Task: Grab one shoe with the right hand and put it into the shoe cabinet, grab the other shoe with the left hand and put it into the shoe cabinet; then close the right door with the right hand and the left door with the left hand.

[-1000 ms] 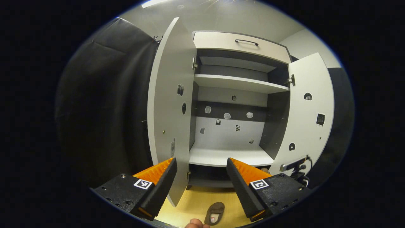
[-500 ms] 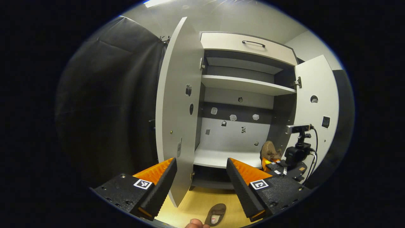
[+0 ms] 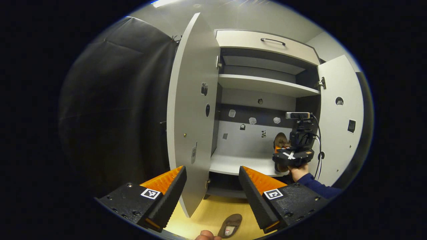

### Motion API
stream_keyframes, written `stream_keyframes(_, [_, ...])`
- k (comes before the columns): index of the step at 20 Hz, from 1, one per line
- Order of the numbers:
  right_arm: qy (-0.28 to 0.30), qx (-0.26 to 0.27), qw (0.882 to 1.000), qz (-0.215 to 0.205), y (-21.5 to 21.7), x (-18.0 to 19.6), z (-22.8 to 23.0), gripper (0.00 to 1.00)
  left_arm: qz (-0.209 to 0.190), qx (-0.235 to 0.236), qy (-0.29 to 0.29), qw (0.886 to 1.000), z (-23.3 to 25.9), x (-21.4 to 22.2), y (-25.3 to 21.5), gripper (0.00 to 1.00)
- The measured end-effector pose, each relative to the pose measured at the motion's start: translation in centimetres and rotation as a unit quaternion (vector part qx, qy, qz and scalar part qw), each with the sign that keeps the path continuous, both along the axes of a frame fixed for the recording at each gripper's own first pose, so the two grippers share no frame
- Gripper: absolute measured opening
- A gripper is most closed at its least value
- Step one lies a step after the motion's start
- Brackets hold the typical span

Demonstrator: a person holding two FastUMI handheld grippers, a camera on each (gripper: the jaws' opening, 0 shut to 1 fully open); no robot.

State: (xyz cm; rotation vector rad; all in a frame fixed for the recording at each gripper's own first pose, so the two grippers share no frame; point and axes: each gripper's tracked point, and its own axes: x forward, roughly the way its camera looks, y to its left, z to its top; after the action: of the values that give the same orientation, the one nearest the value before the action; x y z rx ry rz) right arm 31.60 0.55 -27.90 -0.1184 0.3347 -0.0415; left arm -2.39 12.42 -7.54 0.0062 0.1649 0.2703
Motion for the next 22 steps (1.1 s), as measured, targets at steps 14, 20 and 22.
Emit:
stream_keyframes(14, [0.085, -0.015, 0.996, -0.017, -0.6, 4.1, -7.7, 0.02, 0.02, -0.004, 0.016, 1.0, -1.6, -0.3, 0.2, 0.96])
stream_keyframes(20, [0.115, 0.009, 0.993, -0.023, -0.5, 3.9, -8.3, 0.13, 0.024, -0.01, 0.023, 0.999, -2.2, -1.0, 0.1, 0.94])
stream_keyframes(22, [0.121, 0.009, 0.993, -0.011, -0.2, 3.3, -8.2, 0.26, 0.022, -0.012, 0.026, 0.999, -2.5, -1.2, 0.0, 0.97])
